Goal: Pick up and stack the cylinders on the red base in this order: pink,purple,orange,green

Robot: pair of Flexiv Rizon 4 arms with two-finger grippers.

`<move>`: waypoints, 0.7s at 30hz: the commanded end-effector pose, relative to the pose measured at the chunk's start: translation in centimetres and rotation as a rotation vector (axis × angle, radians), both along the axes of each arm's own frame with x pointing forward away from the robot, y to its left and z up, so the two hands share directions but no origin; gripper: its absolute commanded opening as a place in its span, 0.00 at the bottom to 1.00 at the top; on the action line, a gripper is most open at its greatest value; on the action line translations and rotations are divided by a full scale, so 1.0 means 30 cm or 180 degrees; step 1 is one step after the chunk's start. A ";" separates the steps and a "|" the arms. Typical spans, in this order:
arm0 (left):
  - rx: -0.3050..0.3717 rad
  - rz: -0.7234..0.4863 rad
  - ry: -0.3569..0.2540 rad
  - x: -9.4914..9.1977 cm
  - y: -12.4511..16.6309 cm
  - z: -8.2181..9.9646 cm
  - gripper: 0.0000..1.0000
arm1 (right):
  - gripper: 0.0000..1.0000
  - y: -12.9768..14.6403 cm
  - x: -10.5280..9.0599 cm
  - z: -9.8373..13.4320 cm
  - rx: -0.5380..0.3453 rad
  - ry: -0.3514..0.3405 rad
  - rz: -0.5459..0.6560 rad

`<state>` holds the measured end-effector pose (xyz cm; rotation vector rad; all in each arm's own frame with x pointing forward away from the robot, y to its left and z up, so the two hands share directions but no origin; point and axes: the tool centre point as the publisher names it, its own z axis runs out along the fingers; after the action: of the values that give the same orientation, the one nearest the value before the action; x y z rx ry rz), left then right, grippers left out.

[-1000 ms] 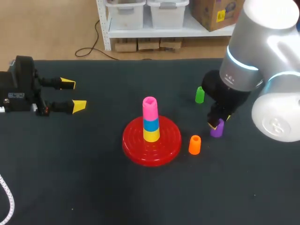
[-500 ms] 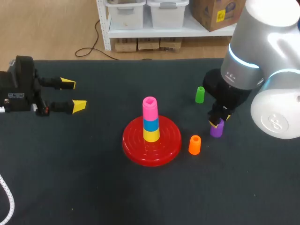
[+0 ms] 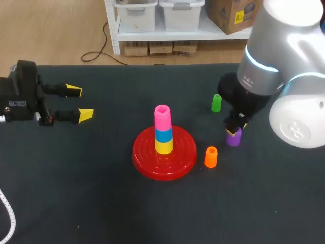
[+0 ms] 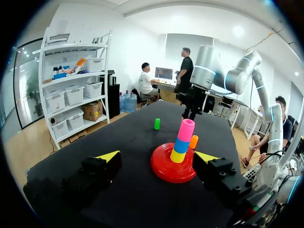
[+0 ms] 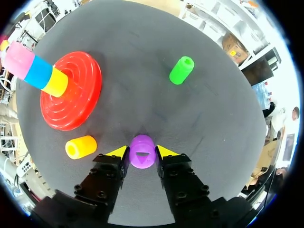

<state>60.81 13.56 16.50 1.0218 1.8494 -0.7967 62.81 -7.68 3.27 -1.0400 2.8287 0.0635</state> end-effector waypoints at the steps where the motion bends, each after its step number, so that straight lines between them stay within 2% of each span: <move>1: -0.0017 0.0010 -0.0025 -0.001 -0.001 -0.008 1.00 | 0.00 0.000 0.004 0.036 -0.0023 -0.0030 0.0013; 12: -0.0017 0.0010 -0.0025 -0.001 -0.001 -0.008 1.00 | 0.00 0.067 0.070 0.189 0.0008 -0.0284 0.0202; 21: -0.0017 0.0010 -0.0025 -0.001 -0.001 -0.008 1.00 | 0.00 0.169 0.113 0.298 0.0046 -0.0261 0.0470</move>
<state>60.81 13.56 16.50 1.0218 1.8494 -0.7967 65.49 -3.48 11.30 -1.1909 2.6505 0.0563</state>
